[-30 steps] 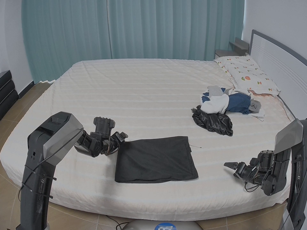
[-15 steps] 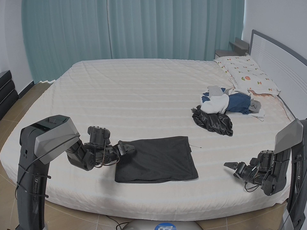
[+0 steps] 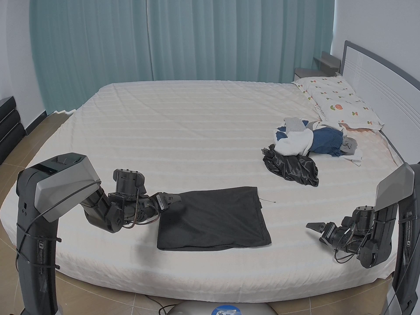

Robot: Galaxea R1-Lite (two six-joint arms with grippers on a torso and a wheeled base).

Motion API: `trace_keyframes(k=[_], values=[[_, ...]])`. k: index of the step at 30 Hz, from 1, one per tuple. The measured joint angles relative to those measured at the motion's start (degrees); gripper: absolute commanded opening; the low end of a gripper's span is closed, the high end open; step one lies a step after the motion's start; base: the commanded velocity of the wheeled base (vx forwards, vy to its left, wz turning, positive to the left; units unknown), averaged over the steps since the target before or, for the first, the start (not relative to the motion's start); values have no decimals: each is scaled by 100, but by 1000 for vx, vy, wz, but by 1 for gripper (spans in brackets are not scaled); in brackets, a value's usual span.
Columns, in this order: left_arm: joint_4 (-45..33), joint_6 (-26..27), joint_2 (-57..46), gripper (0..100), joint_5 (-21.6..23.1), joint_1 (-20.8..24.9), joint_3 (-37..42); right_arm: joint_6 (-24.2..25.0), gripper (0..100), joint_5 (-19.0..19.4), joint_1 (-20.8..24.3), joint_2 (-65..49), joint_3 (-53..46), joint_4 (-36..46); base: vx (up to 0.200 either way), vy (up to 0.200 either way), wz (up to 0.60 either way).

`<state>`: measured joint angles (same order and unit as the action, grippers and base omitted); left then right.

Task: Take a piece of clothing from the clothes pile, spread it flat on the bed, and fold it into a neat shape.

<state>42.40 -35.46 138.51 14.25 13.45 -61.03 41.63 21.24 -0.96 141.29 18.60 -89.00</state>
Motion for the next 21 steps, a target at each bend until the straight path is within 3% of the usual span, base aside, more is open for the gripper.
trace_keyframes(k=[10,21], values=[[115,453,226,100,283,28,-24,2,100,0,0,5,2,2,0,0,0],[367,284,355,100,283,-44,22,0,100,11,48,5,110,10,0,0,0]])
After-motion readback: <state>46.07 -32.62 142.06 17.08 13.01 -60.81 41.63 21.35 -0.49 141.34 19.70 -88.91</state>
